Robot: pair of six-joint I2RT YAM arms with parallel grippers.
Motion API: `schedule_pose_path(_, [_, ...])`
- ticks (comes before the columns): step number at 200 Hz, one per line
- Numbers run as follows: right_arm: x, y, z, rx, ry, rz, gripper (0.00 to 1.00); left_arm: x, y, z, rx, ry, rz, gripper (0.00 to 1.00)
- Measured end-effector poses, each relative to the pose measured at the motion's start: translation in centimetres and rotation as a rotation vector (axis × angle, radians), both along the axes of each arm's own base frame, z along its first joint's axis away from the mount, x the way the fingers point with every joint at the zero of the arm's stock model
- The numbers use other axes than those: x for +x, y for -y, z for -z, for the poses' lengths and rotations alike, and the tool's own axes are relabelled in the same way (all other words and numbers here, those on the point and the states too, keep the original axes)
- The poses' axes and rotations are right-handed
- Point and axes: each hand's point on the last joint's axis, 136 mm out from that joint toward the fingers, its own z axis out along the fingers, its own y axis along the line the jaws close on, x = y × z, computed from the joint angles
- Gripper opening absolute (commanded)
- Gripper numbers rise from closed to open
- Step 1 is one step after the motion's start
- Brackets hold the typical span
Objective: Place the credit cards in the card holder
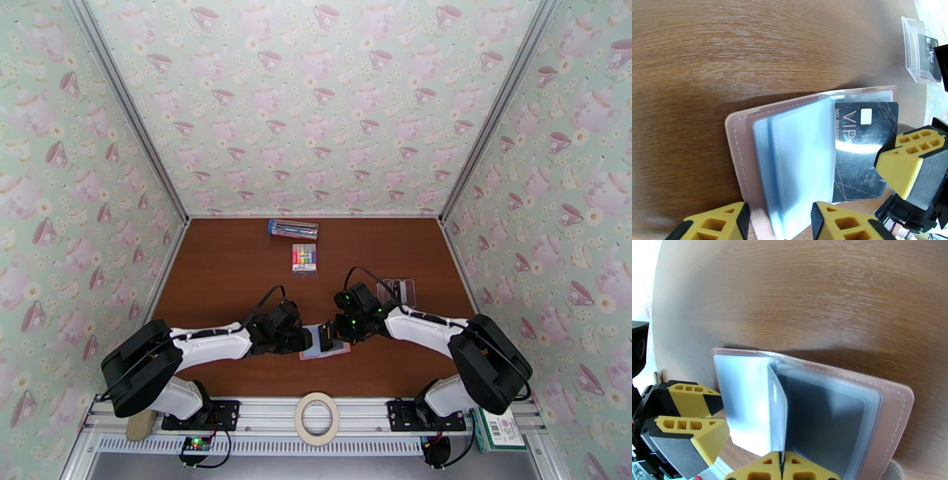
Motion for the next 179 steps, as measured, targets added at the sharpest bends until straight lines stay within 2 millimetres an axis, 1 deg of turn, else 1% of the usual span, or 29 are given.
schedule_pose_path(66, [-0.14,-0.06,0.11,0.001,-0.008,0.006,0.0,0.0,-0.01,0.02,0.001,0.0,0.0,0.48])
schedule_pose_path(139, [-0.11,-0.13,0.78,-0.007,-0.027,0.016,0.0,0.02,0.06,-0.02,0.006,-0.004,0.001,0.48])
schedule_pose_path(179, [-0.22,-0.58,0.92,0.001,-0.026,0.004,0.0,0.02,0.05,0.01,0.007,-0.005,0.001,0.48])
